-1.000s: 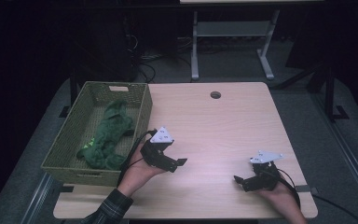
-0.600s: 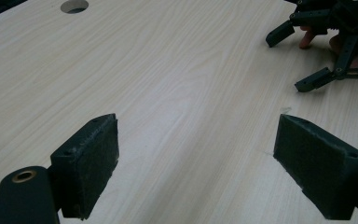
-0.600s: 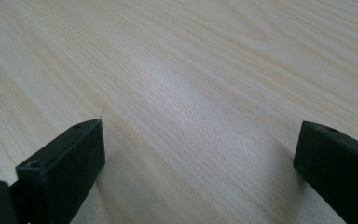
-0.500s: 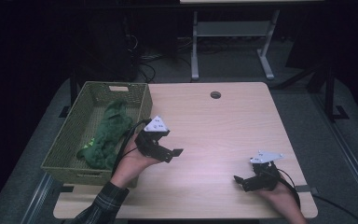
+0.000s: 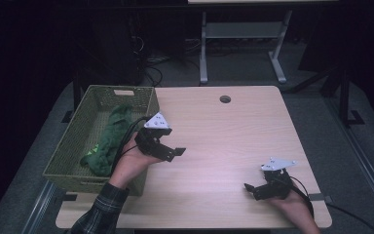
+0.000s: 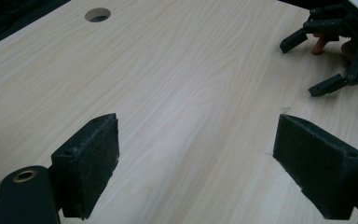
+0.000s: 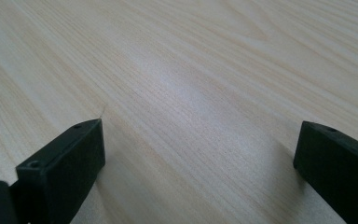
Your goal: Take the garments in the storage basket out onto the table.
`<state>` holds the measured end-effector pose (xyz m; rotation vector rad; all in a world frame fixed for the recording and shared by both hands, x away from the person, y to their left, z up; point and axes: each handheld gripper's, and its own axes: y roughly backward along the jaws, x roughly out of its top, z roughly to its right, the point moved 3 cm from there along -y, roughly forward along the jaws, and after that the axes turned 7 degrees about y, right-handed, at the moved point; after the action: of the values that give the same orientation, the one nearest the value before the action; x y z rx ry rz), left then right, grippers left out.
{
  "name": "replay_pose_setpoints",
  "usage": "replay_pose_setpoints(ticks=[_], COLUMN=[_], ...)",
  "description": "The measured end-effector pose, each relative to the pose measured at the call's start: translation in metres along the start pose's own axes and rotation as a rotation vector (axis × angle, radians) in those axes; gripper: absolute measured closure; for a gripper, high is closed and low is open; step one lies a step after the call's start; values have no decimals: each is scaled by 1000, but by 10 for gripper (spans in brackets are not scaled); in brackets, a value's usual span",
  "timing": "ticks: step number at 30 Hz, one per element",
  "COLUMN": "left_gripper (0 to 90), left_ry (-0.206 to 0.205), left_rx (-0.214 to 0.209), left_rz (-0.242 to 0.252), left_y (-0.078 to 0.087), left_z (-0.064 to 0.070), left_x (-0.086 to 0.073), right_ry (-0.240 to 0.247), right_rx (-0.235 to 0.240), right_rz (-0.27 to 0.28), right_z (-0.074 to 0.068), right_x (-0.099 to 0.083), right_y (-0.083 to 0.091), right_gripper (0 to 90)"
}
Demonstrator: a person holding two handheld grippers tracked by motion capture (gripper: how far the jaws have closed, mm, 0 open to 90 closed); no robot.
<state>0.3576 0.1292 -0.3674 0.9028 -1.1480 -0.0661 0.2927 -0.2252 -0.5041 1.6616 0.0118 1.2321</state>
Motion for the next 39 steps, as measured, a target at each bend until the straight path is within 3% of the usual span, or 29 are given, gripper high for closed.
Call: replay_pose_setpoints(ticks=[6,14,21,27,31,39], left_gripper=[139,142,151,227,233,340], left_ry=[6,28,58,81,96,116], left_rx=[18,30,65,75,95,140], left_rz=[-19,-5,-7,-17,-3,3], left_y=[4,12,19,28,36,53], left_z=[-13,-33,-49,-60,-67,-82], left_x=[1,7,-1,-9,-12,-21], right_ry=[0,-2,4,6,5,6], right_rx=[0,0,0,-1,-1,-1], right_rz=[0,-1,1,2,2,2], right_z=[0,0,0,1,0,0], right_x=[0,0,0,0,0,0], right_y=[0,0,0,0,0,0], right_gripper=[16,16,16,16,16,16])
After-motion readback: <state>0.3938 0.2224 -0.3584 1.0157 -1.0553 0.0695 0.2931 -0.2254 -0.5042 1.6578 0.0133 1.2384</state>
